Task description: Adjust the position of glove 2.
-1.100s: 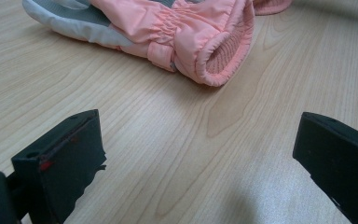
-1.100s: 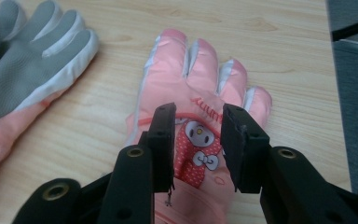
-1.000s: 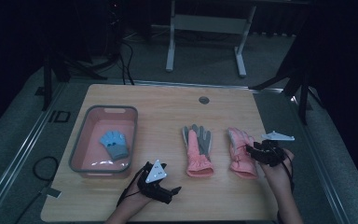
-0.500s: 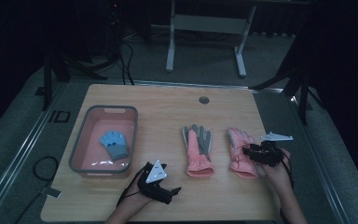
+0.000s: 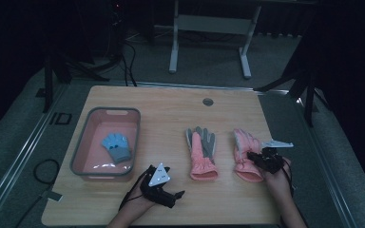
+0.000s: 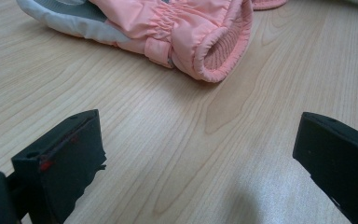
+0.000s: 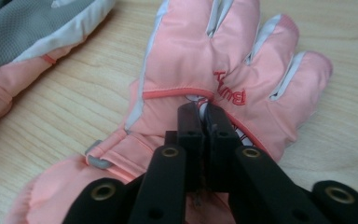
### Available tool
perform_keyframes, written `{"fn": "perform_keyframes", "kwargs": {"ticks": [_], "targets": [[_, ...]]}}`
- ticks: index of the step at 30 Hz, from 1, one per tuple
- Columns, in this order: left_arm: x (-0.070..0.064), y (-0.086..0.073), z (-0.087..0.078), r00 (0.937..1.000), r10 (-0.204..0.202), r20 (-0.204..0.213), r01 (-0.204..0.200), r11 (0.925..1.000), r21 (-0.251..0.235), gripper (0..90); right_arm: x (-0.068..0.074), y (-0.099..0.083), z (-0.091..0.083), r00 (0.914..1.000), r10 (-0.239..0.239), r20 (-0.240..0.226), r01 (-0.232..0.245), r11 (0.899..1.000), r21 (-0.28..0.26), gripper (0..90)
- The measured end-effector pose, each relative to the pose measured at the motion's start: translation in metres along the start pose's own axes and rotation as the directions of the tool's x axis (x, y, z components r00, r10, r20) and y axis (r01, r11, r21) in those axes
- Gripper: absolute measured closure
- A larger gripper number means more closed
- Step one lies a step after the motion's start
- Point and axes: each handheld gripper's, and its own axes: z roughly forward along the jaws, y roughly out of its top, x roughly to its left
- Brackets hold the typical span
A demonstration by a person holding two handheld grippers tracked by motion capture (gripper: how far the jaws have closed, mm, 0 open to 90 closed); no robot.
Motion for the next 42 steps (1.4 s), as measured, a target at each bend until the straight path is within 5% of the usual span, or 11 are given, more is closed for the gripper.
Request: {"fn": "perform_keyframes", "kwargs": {"ticks": [2, 9, 18, 27, 31, 42], "targets": [[0.0, 0.0, 0.0, 1.0, -0.001, 0.0, 0.001, 1.0, 0.002, 1.9, 0.002, 0.004, -0.006, 0.9994, 0.033, 0.005, -0.033, 0.999, -0.012, 88.9], [0.0, 0.0, 0.0, 1.0, -0.006, -0.002, 0.006, 1.0, -0.001, 1.9, 0.02, 0.033, -0.037, 0.9988, 0.015, 0.047, -0.01, 0.995, -0.099, 89.2], [0.001, 0.0, 0.0, 1.0, -0.006, -0.005, 0.006, 1.0, -0.005, 1.9, 0.079, 0.077, -0.066, 0.9978, 0.028, 0.061, -0.017, 0.985, -0.174, 89.2], [0.0, 0.0, 0.0, 1.0, 0.001, -0.005, -0.001, 1.0, -0.005, 1.9, 0.13, 0.084, -0.049, 0.9974, 0.068, -0.023, -0.071, 0.986, -0.154, 89.1], [0.001, 0.0, 0.0, 1.0, -0.001, -0.003, 0.001, 1.0, -0.008, 1.9, 0.149, 0.085, -0.038, 0.9979, 0.052, -0.037, -0.057, 0.988, -0.145, 89.1], [0.001, 0.0, -0.001, 1.0, -0.003, -0.003, 0.003, 1.0, -0.008, 1.9, 0.162, 0.077, -0.005, 0.9989, 0.045, 0.009, -0.044, 0.996, -0.076, 89.0]]}}
